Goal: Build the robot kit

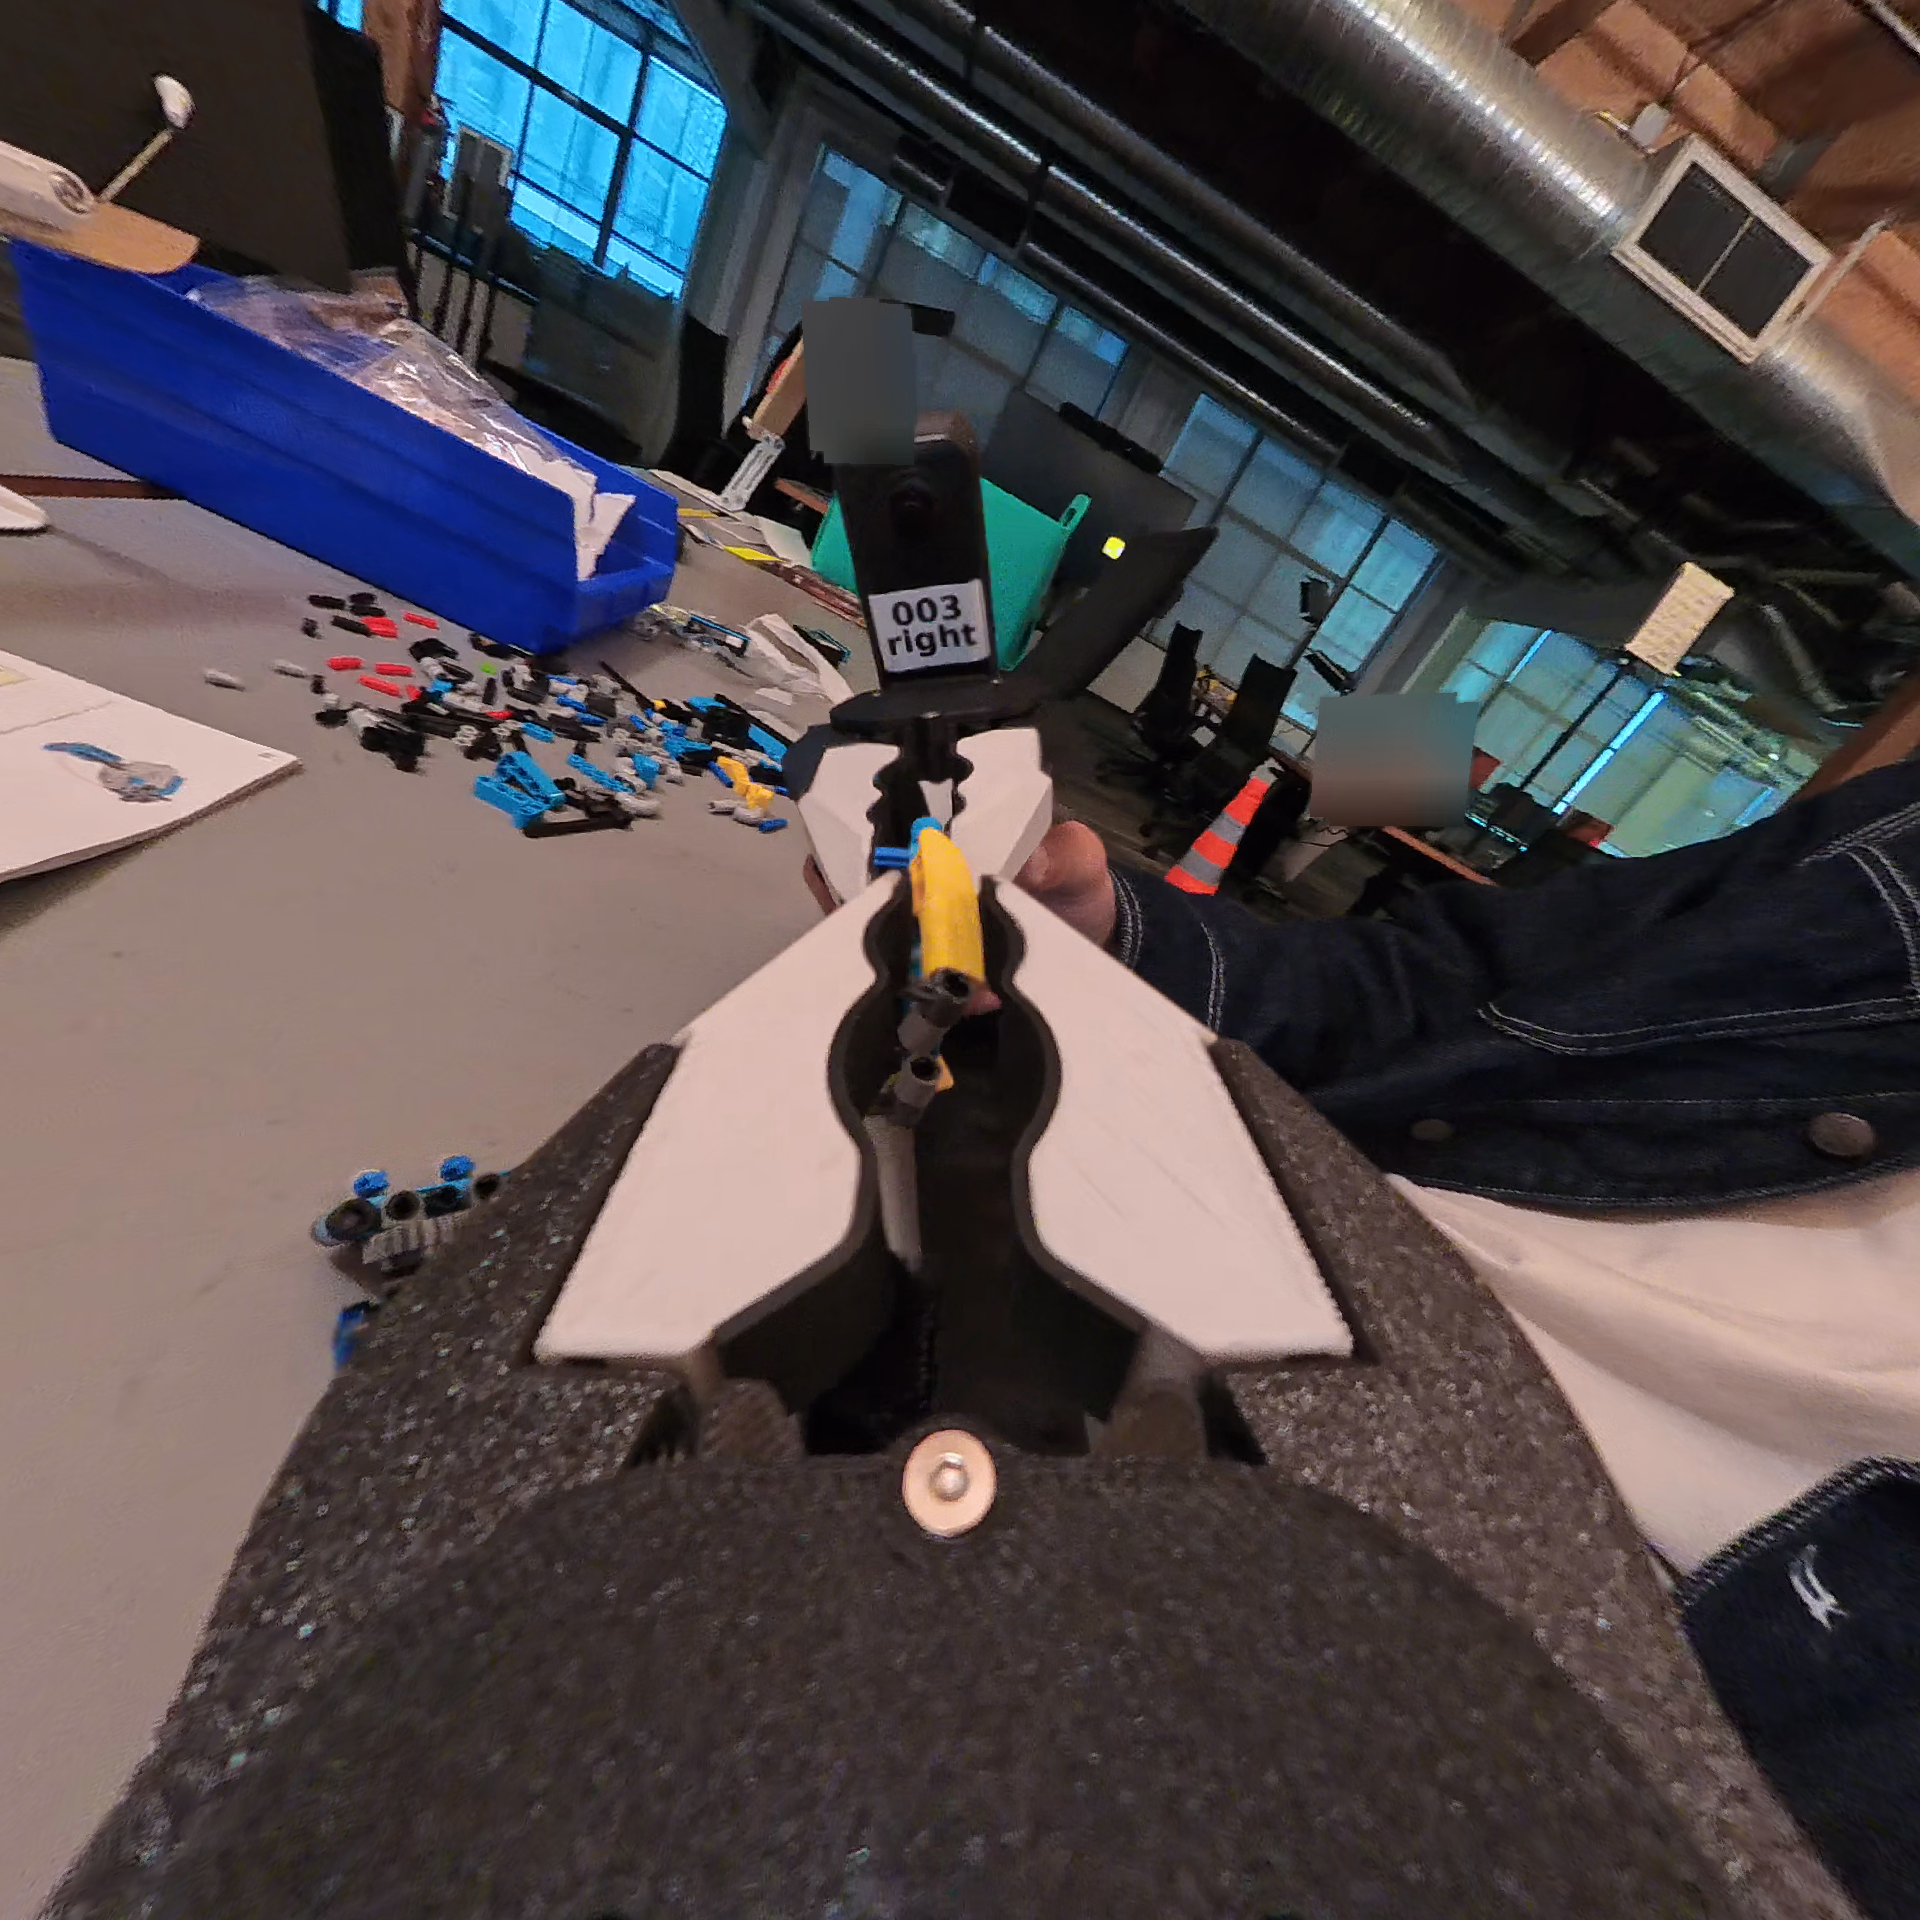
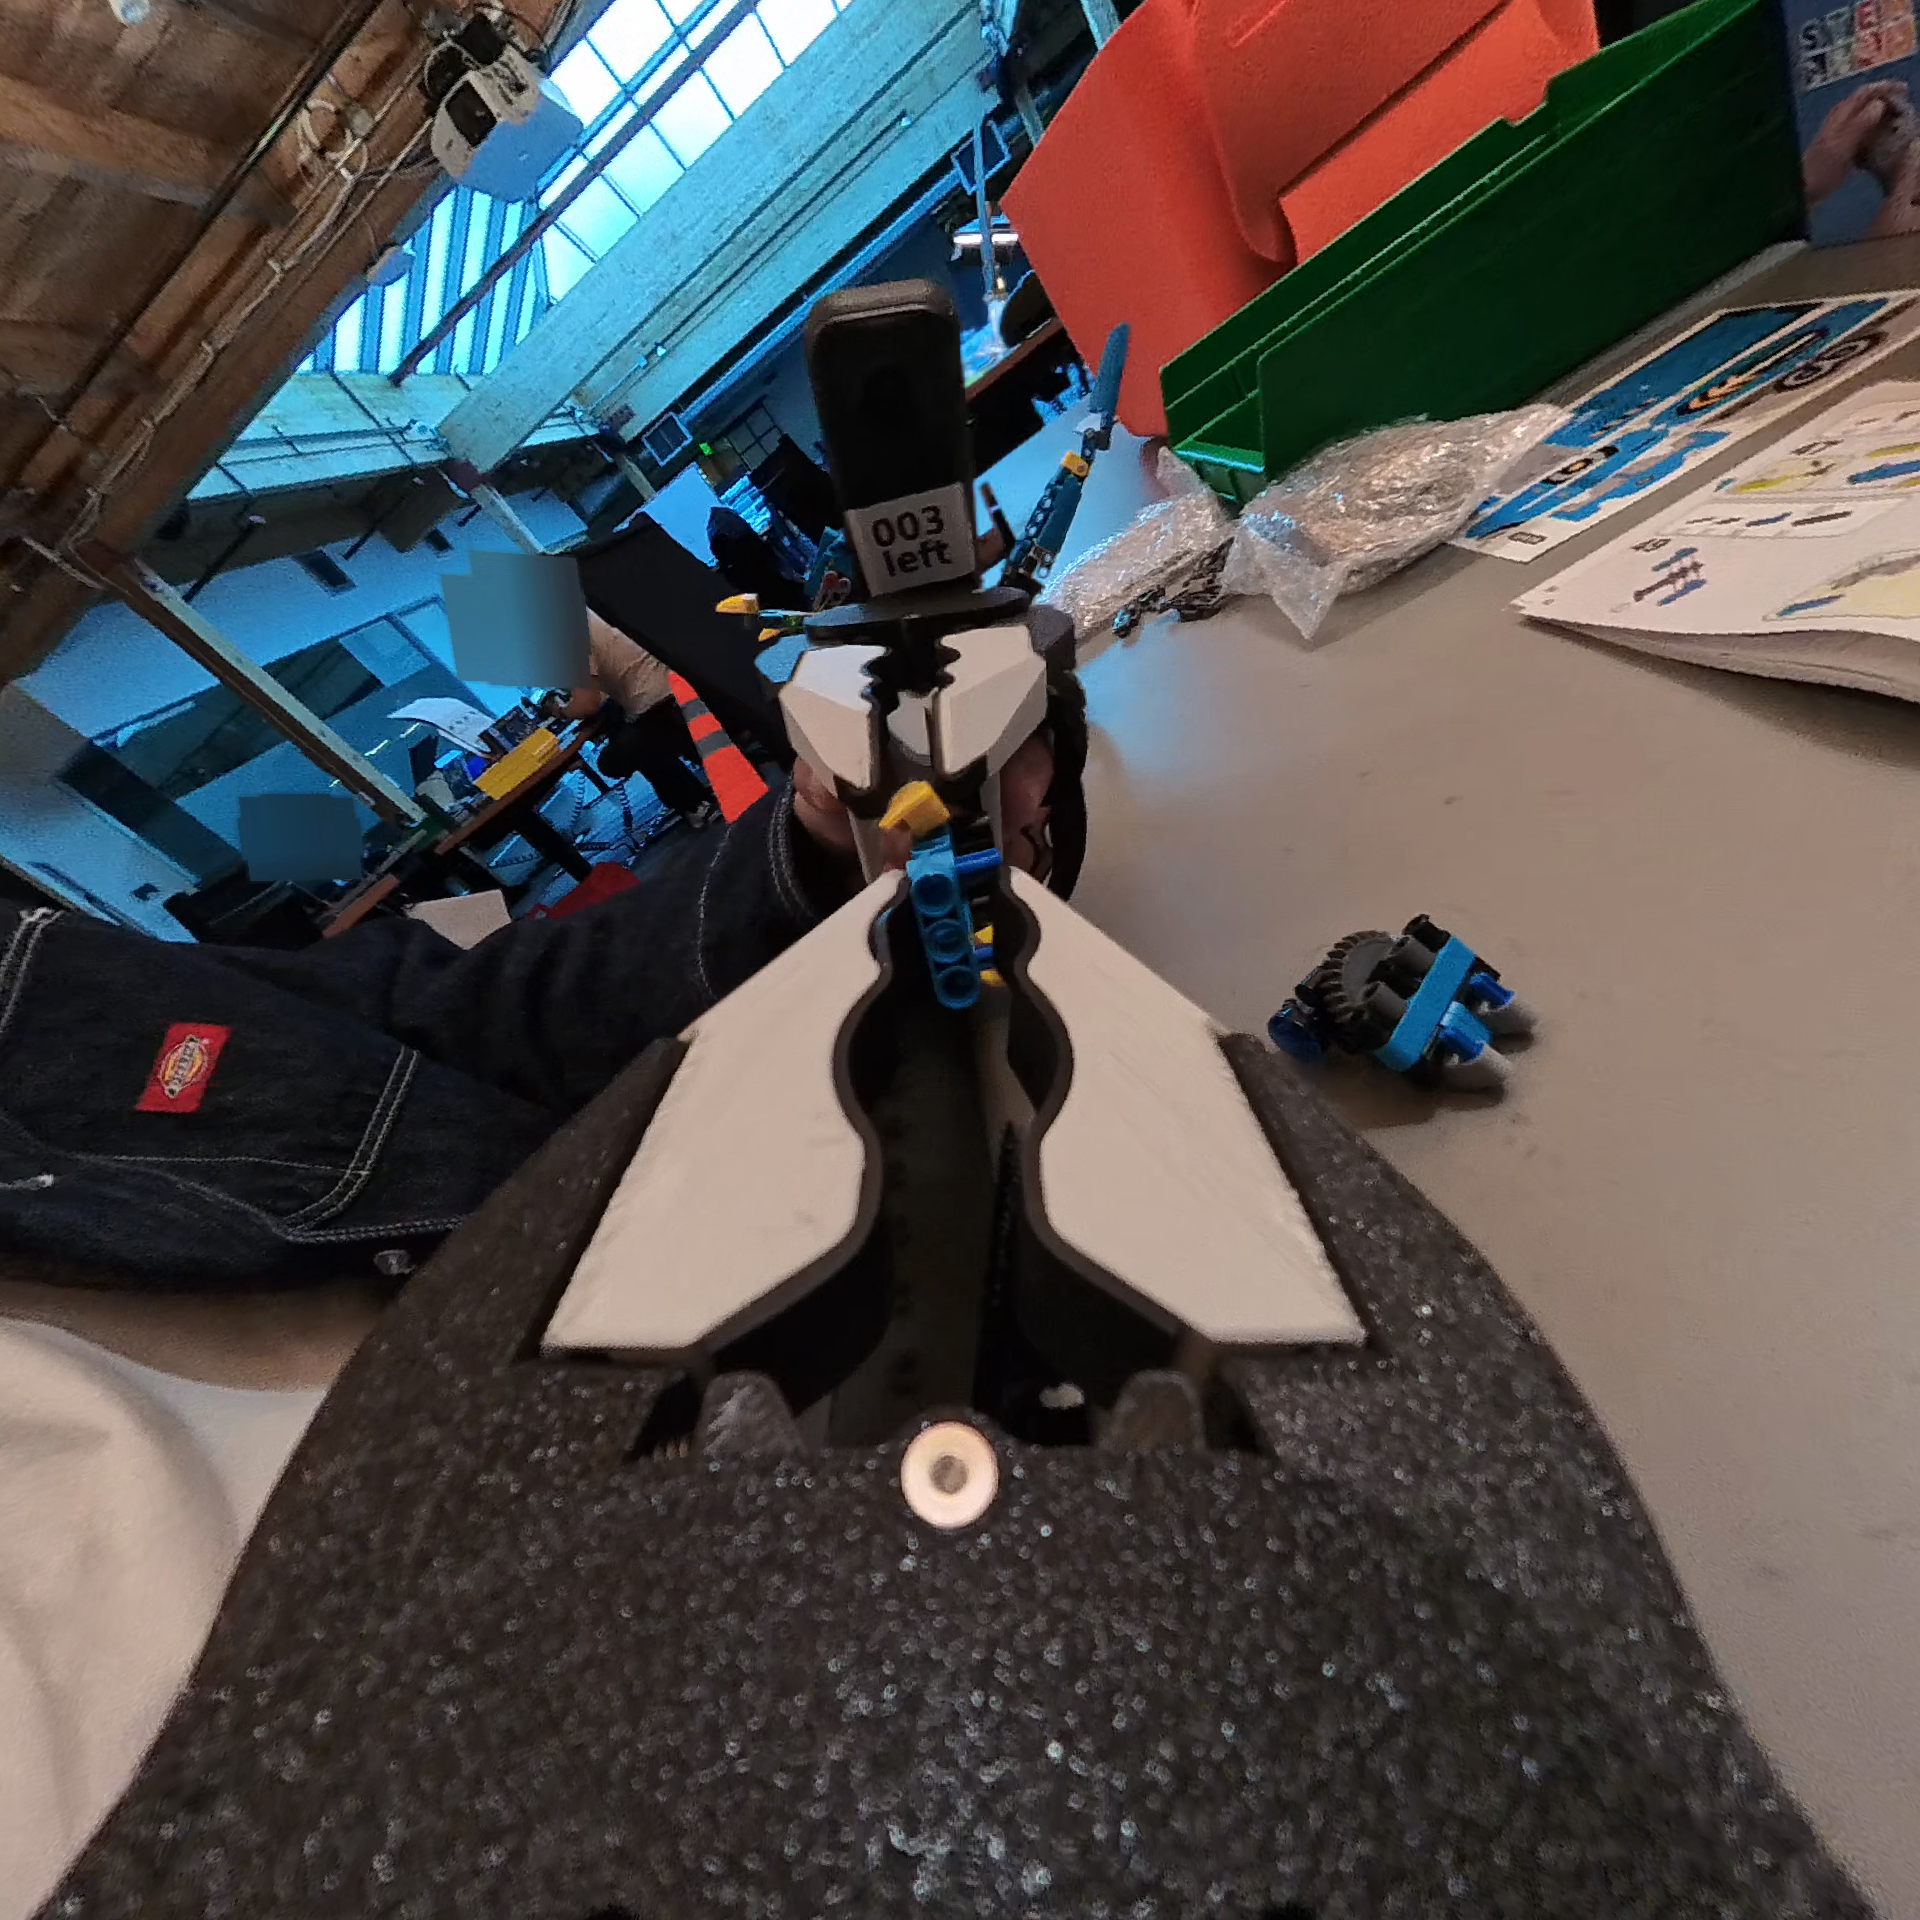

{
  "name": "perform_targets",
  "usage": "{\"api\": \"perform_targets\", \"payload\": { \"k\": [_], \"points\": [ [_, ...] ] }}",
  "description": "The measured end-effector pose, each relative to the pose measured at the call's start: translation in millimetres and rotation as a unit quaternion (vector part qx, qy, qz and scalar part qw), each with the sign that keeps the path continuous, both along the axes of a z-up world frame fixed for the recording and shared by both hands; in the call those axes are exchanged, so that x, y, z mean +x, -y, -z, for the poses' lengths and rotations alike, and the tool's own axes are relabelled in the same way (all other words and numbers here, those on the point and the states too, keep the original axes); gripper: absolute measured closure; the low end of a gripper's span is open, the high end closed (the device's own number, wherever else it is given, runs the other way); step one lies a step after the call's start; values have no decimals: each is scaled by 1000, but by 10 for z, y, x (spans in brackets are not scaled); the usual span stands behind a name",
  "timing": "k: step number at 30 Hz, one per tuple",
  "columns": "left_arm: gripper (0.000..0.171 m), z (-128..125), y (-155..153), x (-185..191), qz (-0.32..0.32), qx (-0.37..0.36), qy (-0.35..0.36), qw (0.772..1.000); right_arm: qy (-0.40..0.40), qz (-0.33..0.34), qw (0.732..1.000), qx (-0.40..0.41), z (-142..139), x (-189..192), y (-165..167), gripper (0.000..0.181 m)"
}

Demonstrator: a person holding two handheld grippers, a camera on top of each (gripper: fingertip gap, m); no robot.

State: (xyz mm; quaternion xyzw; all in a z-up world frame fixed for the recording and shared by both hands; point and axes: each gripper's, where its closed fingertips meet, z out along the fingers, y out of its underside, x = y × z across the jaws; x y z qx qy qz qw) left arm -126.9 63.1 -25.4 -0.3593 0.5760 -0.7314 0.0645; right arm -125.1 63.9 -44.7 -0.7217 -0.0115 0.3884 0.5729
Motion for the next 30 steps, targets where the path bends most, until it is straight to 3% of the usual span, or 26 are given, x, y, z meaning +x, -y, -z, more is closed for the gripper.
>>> {"api": "perform_targets", "payload": {
  "k": [2, 4, 8, 11, 13, 23, 26, 30],
  "points": [
    [141, -19, -29, 27, -16, 7, 9, 1000, -2, 20, 1000, -13, 48, 72, -28, 168],
    [136, 33, -41, 73, -52, 67, 31, 996, -24, 37, 999, -26, 81, 169, -45, 167],
    [140, 140, -43, 152, -112, 174, 67, 976, -33, 40, 998, -34, 103, 202, -45, 167],
    [155, 183, -65, 168, -122, 200, 70, 970, -31, 31, 998, -38, 120, 164, -48, 168],
    [155, 191, -59, 154, -118, 206, 73, 969, -31, 28, 998, -38, 119, 156, -46, 168],
    [157, 217, -32, 106, -51, 100, -3, 994, -17, 26, 999, -33, 109, 127, -45, 167],
    [155, 233, -55, 150, -63, 94, -11, 994, -17, 37, 998, -38, 131, 165, -54, 168],
    [137, 100, -208, 194, -101, 51, -2, 994, -69, 42, 997, -13, 4, 260, -17, 168]
  ]
}}
